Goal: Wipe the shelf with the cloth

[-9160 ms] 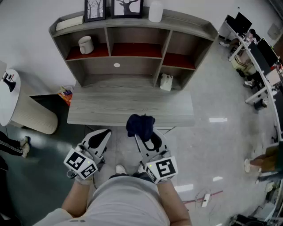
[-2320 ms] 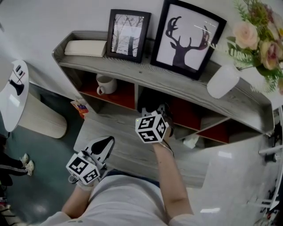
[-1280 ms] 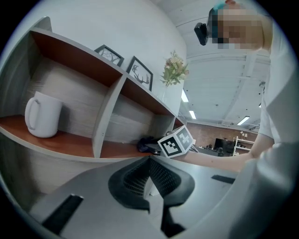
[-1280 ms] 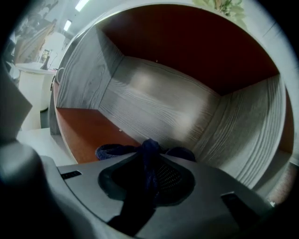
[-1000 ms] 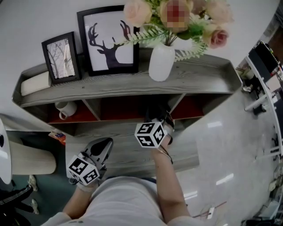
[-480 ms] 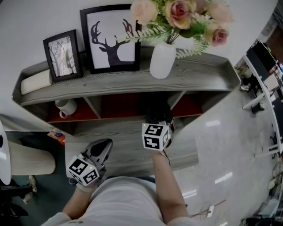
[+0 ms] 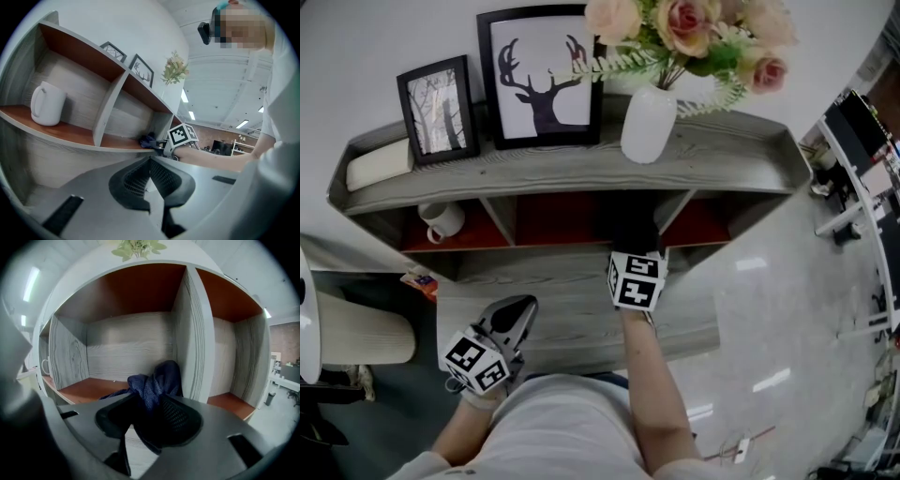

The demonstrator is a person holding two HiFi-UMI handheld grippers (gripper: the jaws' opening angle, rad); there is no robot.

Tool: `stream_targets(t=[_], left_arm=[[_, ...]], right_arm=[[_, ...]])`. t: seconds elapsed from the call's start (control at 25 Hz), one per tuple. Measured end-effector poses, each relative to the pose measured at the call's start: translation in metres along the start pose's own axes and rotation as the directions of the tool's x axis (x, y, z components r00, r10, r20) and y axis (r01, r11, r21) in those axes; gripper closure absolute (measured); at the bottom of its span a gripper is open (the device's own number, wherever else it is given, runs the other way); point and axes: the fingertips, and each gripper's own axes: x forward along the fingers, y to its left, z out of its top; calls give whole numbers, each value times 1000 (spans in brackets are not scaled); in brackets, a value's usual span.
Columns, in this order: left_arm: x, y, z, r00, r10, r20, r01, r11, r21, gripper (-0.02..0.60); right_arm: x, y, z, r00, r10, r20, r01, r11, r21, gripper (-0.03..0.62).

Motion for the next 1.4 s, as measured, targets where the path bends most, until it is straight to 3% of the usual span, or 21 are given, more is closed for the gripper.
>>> stream_targets(t=[0.12,0.24,0.44,0.56,0.64,0.8,0.96,1.04,1.24,1.4], left_arm=[[1,-1,0,1000,4,-1,-4,1000,0,566],[2,-3,-1,1000,3,-5,-3,1000,4,566],[4,-5,0,1000,10,-13,-10,1000,16,566],[2,-5,1,1000,16,-14,-15,1000,23,566],[1,-5,3,1000,19,-12,-18,1000,24,566],[-1,-5,5,1000,27,-8,-27,999,29,566],[-3,-7,5,1000,29,-9,-28,999,34,566],[-3,-7,4,1000,30,-11,-29,999,34,566],[-4,-10,4,1000,29,-10,-28,999,37,566],[-4,-13,5,1000,28,-6,-28,999,39,566]], right_arm=[[-4,3,-1,999,35,-5,-34,999,31,473],[-6,0,1,996,89,31,-93,980,177,488],[-11,-13,6,984,73,160,-140,875,464,491],[-17,-22,14,970,24,241,-167,787,594,491],[-21,-27,20,957,-4,291,-203,707,677,491],[-27,-36,31,920,-29,391,-330,481,812,493],[-35,-45,45,874,-72,480,-447,267,854,497],[-44,-48,56,850,-92,519,-493,212,844,499],[-70,-50,88,788,-116,605,-586,160,794,502],[-85,-52,109,729,-132,671,-669,66,740,503]])
